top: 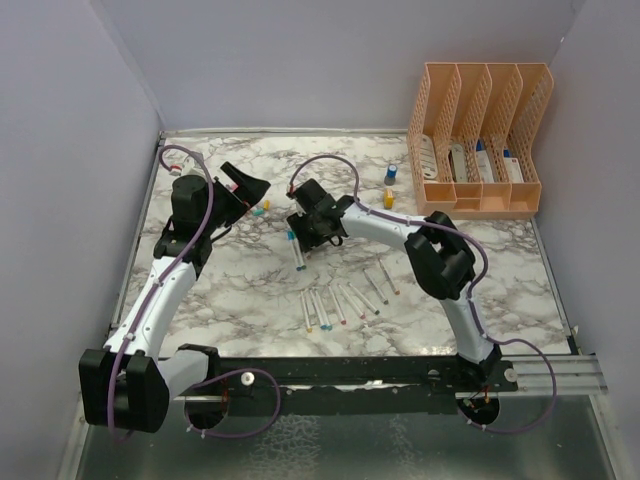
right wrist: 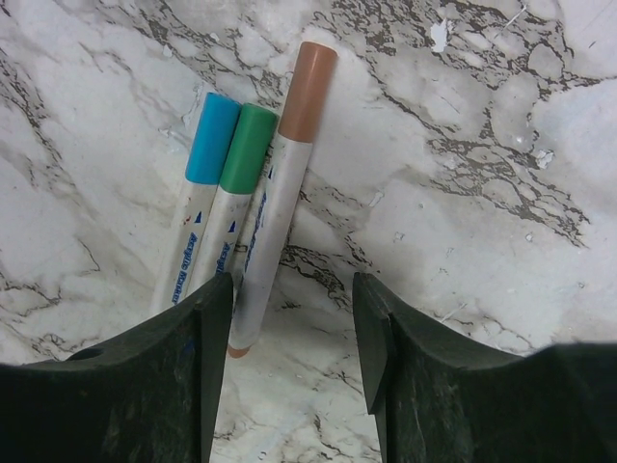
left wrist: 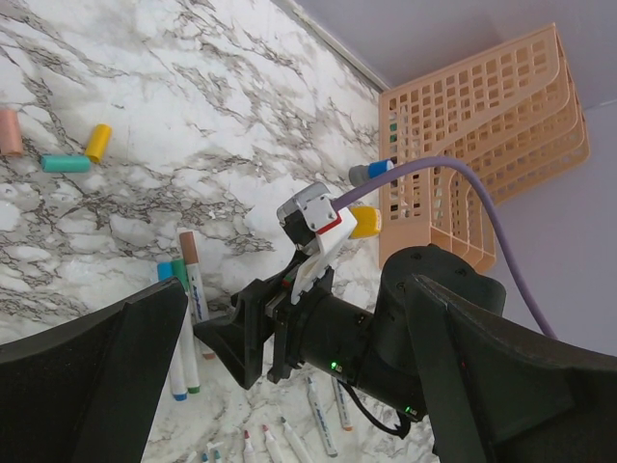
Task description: Open the pen caps
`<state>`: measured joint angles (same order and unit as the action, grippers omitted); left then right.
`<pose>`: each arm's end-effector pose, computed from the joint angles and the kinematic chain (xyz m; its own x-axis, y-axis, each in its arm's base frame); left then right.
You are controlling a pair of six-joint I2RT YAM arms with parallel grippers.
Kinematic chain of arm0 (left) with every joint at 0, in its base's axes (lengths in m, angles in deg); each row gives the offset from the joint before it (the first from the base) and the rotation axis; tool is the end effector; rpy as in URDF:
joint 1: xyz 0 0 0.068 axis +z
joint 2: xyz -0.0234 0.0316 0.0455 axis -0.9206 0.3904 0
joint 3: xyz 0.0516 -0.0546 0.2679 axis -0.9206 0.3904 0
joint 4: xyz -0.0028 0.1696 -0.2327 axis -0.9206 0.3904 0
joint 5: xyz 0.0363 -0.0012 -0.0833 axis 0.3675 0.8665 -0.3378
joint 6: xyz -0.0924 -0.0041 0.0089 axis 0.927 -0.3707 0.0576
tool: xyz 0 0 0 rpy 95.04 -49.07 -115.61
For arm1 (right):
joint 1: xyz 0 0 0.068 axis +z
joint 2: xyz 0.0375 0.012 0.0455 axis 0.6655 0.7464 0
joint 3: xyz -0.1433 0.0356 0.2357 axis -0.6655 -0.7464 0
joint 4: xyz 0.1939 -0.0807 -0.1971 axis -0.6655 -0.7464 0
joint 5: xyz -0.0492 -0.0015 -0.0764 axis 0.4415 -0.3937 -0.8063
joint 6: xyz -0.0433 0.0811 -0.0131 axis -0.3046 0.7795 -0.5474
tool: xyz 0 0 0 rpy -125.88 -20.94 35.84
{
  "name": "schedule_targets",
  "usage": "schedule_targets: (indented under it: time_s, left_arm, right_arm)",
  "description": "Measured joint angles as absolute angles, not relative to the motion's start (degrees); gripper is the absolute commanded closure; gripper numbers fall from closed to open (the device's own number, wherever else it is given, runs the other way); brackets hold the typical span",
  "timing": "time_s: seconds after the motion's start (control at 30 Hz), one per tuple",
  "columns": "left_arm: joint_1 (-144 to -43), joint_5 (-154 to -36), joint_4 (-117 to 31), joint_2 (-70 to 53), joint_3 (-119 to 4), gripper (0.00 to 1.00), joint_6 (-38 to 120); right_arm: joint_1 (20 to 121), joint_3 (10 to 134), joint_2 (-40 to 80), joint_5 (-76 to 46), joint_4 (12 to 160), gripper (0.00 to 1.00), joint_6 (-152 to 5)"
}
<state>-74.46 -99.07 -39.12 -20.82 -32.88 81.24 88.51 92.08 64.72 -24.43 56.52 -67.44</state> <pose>0.3197 -0.0601 0.2950 -0.4402 -0.7164 -0.5413 -0.0212 0.6110 -0.7913 0.3605 0.3793 0.1122 -0.7361 -0.4597 -0.4969 -0.5662 0.8204 0.0798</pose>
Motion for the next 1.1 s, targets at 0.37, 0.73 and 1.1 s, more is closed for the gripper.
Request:
schedule_targets:
  time_s: [0.37,0.73,1.1]
  left_arm:
    - [-74.20,-99.05,-39.12,-20.80,-32.88,0.01,81.31]
    - [-74.22,-99.09,-40.12,-16.88,-32.92,0.01,81.39]
    - [-82.33,-99.40,-43.56,-3.75,-37.62,0.07,82.60]
  right_arm:
    - [88.81,93.65,65.90,-29.30,55.32,0.79,-65.19]
    - [87.55,87.55,62.84,-29.15,60.17,0.99,-62.20]
    - [83.42,68.84,47.85,-27.18,64.78,0.99,-63.36]
